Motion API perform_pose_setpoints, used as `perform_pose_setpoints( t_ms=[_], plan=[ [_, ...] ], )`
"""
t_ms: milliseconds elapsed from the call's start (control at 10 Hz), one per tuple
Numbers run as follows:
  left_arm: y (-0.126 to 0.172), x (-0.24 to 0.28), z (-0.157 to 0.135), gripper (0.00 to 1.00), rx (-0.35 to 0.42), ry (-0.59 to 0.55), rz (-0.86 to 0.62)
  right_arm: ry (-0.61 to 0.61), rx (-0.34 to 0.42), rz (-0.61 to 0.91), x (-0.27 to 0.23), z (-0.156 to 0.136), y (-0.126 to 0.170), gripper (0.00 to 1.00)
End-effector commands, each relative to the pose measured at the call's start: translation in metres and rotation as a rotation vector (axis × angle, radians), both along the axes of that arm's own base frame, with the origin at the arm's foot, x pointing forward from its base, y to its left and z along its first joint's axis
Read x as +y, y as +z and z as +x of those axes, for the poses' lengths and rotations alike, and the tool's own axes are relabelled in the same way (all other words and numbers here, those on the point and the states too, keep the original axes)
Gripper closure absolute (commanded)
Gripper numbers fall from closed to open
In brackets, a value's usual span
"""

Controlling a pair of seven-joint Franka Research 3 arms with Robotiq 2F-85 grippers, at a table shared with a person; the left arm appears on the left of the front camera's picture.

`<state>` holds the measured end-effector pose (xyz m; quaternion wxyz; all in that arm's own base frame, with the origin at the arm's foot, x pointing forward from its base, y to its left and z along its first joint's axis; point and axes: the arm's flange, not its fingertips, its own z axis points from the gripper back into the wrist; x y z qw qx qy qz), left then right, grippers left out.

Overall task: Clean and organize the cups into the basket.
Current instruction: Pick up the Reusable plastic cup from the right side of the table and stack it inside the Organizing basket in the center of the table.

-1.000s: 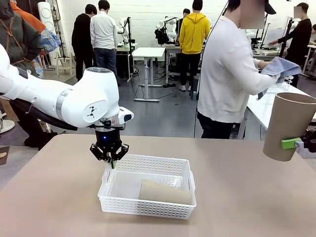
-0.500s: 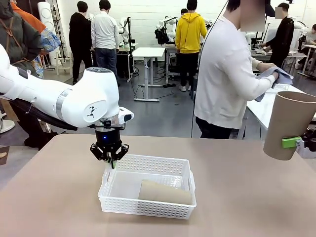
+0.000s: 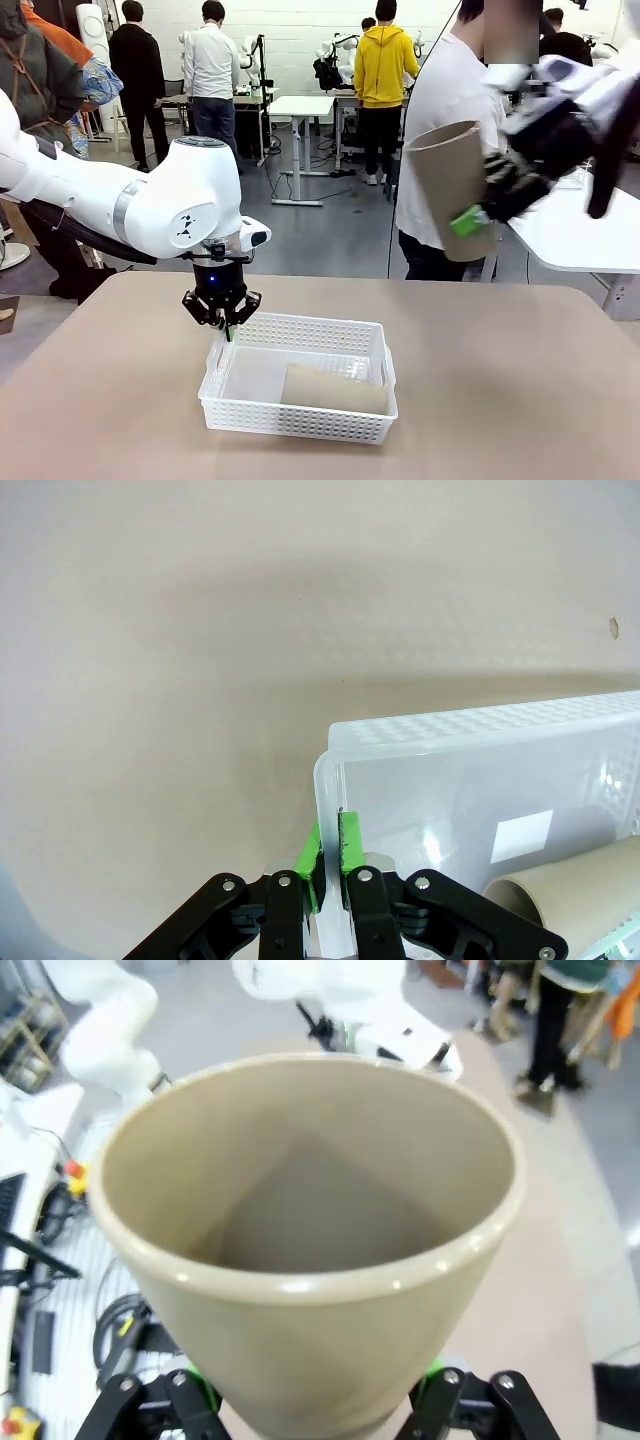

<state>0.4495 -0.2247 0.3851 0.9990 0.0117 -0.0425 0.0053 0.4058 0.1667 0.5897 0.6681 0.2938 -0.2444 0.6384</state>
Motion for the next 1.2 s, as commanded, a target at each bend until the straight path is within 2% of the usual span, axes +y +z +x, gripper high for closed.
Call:
perform_pose_setpoints(
  t_ms=[0,400,700,900,1100],
  plan=[
    [0.002,-0.001,0.000,1.00,-0.006,0.000,0.001,0.047,0.109,-0.197,0.042,0.041,-0.018,0.19],
    [0.002,-0.001,0.000,1.00,-0.006,0.000,0.001,0.134,0.154,-0.460,0.132,0.050,-0.079,0.19],
    [0.002,-0.001,0.000,1.00,-0.006,0.000,0.001,0.171,0.099,-0.605,0.180,0.046,-0.108,0.19],
    [0.002,-0.001,0.000,1.00,-0.006,0.000,0.001,0.167,0.087,-0.630,0.196,0.056,-0.134,0.19],
    [0.002,-0.001,0.000,1.00,-0.006,0.000,0.001,0.177,0.059,-0.593,0.207,0.067,-0.158,0.19]
  ],
)
